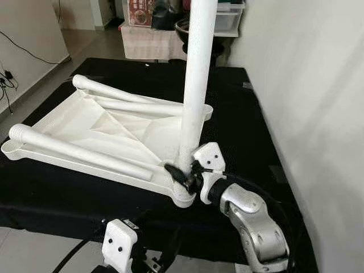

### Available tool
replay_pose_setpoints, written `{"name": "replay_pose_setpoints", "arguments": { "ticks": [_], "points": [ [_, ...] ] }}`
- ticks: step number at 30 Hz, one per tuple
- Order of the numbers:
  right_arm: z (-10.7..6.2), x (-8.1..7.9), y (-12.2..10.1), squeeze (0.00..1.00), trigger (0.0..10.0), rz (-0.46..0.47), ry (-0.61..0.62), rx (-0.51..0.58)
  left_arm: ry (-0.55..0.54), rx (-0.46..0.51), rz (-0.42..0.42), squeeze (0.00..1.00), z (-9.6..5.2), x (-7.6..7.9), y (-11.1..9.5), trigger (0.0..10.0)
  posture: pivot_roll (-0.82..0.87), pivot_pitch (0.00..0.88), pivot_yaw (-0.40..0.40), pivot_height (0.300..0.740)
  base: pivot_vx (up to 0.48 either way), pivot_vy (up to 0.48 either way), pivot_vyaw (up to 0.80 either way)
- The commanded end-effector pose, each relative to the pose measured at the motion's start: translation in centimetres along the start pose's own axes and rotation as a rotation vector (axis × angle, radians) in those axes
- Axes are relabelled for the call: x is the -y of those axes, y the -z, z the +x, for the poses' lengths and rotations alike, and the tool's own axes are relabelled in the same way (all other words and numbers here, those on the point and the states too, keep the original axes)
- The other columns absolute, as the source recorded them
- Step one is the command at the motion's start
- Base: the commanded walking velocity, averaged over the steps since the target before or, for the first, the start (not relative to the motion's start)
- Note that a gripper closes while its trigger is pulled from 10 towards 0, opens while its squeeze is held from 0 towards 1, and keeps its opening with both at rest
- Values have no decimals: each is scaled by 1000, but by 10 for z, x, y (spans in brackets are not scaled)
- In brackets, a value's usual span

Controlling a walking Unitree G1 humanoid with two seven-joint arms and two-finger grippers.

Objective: Building children table

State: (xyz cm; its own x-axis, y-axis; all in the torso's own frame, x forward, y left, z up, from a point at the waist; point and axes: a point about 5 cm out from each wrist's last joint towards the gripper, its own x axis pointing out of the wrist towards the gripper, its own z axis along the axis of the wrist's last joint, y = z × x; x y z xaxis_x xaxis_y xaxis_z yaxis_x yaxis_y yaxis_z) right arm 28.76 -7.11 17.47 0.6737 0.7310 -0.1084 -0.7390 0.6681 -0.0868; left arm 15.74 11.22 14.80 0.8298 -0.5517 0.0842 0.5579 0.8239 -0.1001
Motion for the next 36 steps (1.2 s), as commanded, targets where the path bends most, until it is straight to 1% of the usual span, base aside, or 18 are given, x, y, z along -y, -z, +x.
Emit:
{"name": "replay_pose_setpoints", "arguments": {
  "ticks": [1, 3, 4, 5, 6, 9, 11, 13, 17, 18, 19, 20, 25, 28, 31, 33, 35, 36],
  "points": [
    [6, -8, -2, 1000, 10000, 23, -126, 15, 1, -6, -1, 0, 0, 0, 3, 10000, 19, 137, -60, 740, 0, 0, 0],
    [7, 3, -9, 1000, 10000, 2, -225, 27, 6, -4, -3, 0, 1, 1, 3, 10000, 23, 137, -61, 740, 0, 0, 0],
    [8, 7, -13, 208, 10000, -25, -288, 32, 7, -4, -5, 0, 1, 1, 2, 10000, 23, 140, -61, 740, 0, 0, 0],
    [9, 11, -14, 0, 10000, -46, -337, 28, 8, -3, -5, 0, 2, 2, 2, 10000, 25, 142, -63, 740, 0, 0, 0],
    [9, 13, -14, 0, 10000, -55, -393, 23, 8, -2, -6, 0, 2, 2, 2, 10000, 25, 145, -65, 740, 0, 0, 0],
    [10, 16, -14, 0, 10000, -57, -457, 14, 8, -1, -6, 0, 2, 3, 2, 10000, 25, 145, -65, 740, 0, 0, 0],
    [10, 16, -14, 0, 10000, -57, -457, 14, 8, -1, -6, 0, 2, 3, 2, 10000, 25, 145, -65, 740, 0, 0, 0],
    [17, 20, -17, 0, 10000, -60, -540, 19, 9, -3, -11, 0, -2, 6, 1, 10000, 33, 171, -62, 740, 0, 0, 0],
    [22, 23, -19, 0, 10000, -50, -576, 23, 11, -7, -13, 0, -4, 8, 0, 10000, 41, 179, -58, 740, 0, 0, 0],
    [25, 24, -21, 0, 6510, -40, -615, 34, 14, -10, -14, 0, -6, 9, -1, 10000, 45, 185, -56, 740, 0, 0, 0],
    [27, 25, -23, 0, 6510, -33, -642, 43, 15, -13, -15, 0, -7, 10, -1, 10000, 46, 186, -54, 740, 0, 0, 0],
    [28, 25, -24, 0, 0, -21, -669, 49, 16, -15, -15, 0, -8, 10, -2, 10000, 49, 190, -53, 740, 0, 0, 0],
    [29, 27, -27, 0, 0, -22, -727, 57, 16, -21, -16, 0, -10, 11, -2, 10000, 56, 196, -49, 740, 0, 0, 0],
    [29, 29, -29, 0, 0, -32, -715, 67, 16, -24, -16, 0, -10, 11, -2, 10000, 53, 191, -50, 740, 0, 0, 0],
    [28, 34, -28, 0, 0, -47, -654, 79, 16, -25, -17, 0, -10, 11, -1, 10000, 50, 186, -52, 740, 0, 0, 0],
    [25, 40, -26, 0, 0, -56, -494, 96, 14, -24, -16, 0, -8, 11, 0, 10000, 40, 175, -60, 740, 0, 0, 0],
    [25, 40, -26, 0, 0, -56, -494, 96, 14, -24, -16, 0, -8, 11, 0, 10000, 40, 175, -60, 740, 0, 0, 0],
    [24, 41, -25, 0, 0, -53, -405, 106, 13, -23, -16, 0, -8, 10, 0, 10000, 40, 175, -60, 740, 0, 0, 0]
  ]
}}
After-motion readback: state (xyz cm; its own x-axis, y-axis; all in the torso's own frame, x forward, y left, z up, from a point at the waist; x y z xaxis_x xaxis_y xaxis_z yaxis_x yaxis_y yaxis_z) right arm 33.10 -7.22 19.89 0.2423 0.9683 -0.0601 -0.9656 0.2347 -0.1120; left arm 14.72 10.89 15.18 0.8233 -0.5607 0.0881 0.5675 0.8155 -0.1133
